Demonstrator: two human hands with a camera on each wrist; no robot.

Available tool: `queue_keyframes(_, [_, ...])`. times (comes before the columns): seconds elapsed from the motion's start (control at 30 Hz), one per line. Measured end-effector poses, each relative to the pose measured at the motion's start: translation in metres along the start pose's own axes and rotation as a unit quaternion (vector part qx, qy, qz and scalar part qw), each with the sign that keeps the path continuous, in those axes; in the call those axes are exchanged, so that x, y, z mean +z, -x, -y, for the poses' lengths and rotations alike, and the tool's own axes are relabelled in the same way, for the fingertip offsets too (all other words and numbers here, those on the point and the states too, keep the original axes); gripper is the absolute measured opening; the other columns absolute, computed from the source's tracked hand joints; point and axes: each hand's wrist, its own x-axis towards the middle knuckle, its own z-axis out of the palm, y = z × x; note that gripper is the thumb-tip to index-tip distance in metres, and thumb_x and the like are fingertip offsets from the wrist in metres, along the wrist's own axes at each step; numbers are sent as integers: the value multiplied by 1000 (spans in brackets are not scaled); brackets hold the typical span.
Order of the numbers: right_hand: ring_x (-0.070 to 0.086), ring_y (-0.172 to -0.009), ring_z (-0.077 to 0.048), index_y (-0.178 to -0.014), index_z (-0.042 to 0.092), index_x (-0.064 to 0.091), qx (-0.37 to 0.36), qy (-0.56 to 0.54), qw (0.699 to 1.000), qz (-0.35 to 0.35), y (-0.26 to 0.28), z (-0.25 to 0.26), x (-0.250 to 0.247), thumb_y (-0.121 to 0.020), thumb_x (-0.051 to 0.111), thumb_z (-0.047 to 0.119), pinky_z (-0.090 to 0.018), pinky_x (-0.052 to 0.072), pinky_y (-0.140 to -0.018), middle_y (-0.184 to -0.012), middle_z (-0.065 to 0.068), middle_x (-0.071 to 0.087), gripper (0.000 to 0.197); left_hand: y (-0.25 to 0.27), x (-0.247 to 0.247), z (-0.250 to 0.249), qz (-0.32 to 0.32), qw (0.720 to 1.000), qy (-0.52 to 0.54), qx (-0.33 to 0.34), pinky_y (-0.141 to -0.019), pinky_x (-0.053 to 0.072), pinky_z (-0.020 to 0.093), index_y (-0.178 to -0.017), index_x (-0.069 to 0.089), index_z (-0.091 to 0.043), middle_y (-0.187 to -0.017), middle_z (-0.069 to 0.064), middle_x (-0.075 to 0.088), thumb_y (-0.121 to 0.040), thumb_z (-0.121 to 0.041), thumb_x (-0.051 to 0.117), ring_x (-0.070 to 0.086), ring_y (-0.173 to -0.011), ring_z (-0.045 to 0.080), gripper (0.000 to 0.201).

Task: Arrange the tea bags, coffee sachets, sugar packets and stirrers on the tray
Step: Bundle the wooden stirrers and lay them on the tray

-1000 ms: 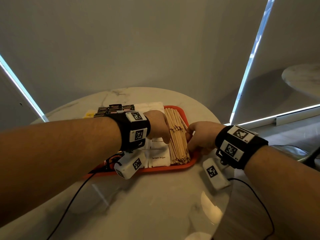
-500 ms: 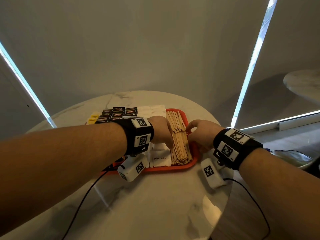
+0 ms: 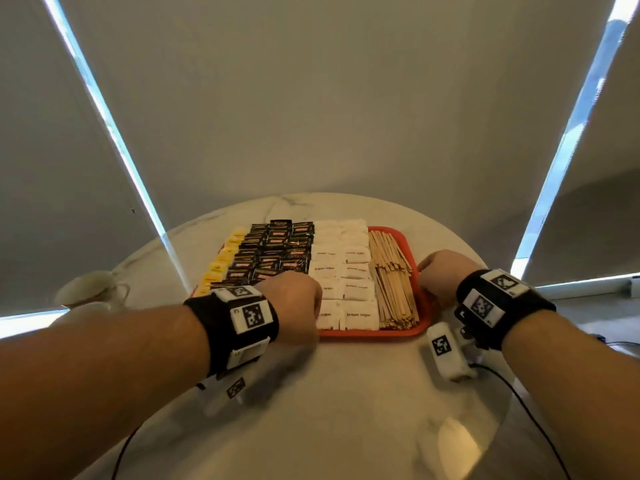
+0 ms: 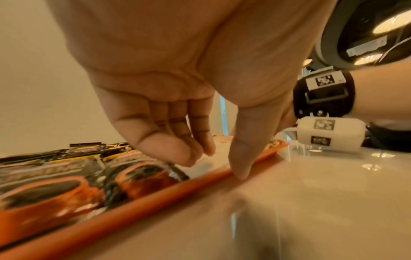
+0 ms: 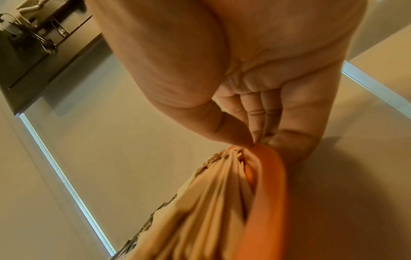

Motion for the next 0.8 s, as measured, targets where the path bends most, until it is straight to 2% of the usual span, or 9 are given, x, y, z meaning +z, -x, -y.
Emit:
queue_keyframes(0.1, [71, -88, -28, -102, 14, 73, -6, -8, 1000, -9, -13, 13, 7, -95, 61, 23, -43, 61, -85, -95, -10, 74, 17, 0, 6, 12, -1, 1000, -18, -22, -74, 57, 28, -94, 69, -27, -92, -7, 66, -85, -26, 77, 64, -86, 12, 12])
queue_keyframes(0.2, [70, -91, -28, -104, 13, 72, -15, 7, 1000, -15, -27, 26, 15, -98, 58, 24, -44, 60, -86, -99, -11, 73, 19, -3, 8, 22, -20, 998, -38, -37, -81, 60, 34, -101, 72, -23, -96, -3, 68, -89, -25, 73, 66, -89, 17, 12])
queue_keyframes(0.33, [69, -92, -26, -106, 12, 73, -45, 45, 998, -23, -41, 51, 25, -101, 53, 22, -37, 57, -79, -102, -10, 72, 23, -14, 7, 37, -30, 996, -51, -61, -84, 60, 36, -112, 70, -18, -104, 3, 68, -96, -23, 63, 66, -93, 22, 18])
queue_keyframes(0.43, [68, -103, -27, -111, 10, 71, -73, 65, 995, -11, -47, 80, 31, -104, 46, 19, -37, 57, -90, -113, -11, 71, 27, -22, 1, 54, -34, 994, -54, -90, -81, 56, 34, -117, 68, -14, -107, 5, 66, -99, -19, 59, 61, -90, 22, 22])
queue_keyframes(0.57, [67, -104, -27, -117, 8, 69, -84, 64, 994, -5, -58, 114, 37, -103, 47, 19, -32, 55, -84, -114, -11, 69, 29, -35, -5, 80, -39, 990, -57, -122, -76, 49, 32, -117, 67, -11, -100, 6, 60, -100, -16, 58, 55, -86, 22, 20])
queue_keyframes(0.63, [65, -106, -27, -121, 5, 67, -72, 37, 997, 19, -64, 127, 40, -103, 48, 17, -31, 55, -90, -121, -13, 68, 29, -43, -6, 93, -47, 987, -52, -144, -77, 50, 33, -117, 68, -10, -101, 6, 61, -100, -15, 58, 56, -87, 23, 20])
queue_keyframes(0.67, [65, -106, -28, -121, 3, 67, -65, 13, 997, 43, -70, 135, 43, -101, 52, 14, -30, 55, -88, -121, -14, 67, 27, -47, -7, 98, -49, 986, -46, -155, -78, 51, 34, -117, 67, -10, -101, 7, 61, -100, -15, 57, 57, -88, 24, 21])
queue_keyframes(0.73, [66, -108, -30, -118, 3, 68, -102, -18, 994, 38, -80, 148, 48, -97, 59, 11, -26, 53, -73, -115, -15, 68, 24, -54, -7, 108, -56, 983, -31, -172, -81, 53, 36, -118, 68, -9, -109, 9, 66, -100, -14, 56, 62, -94, 26, 22])
queue_keyframes(0.8, [65, -108, -27, -123, 5, 67, -90, -11, 995, 36, -86, 159, 54, -101, 53, 14, -25, 52, -78, -117, -12, 66, 27, -59, -6, 116, -59, 981, -25, -184, -81, 53, 37, -118, 68, -9, -115, 11, 68, -100, -14, 56, 66, -104, 28, 22])
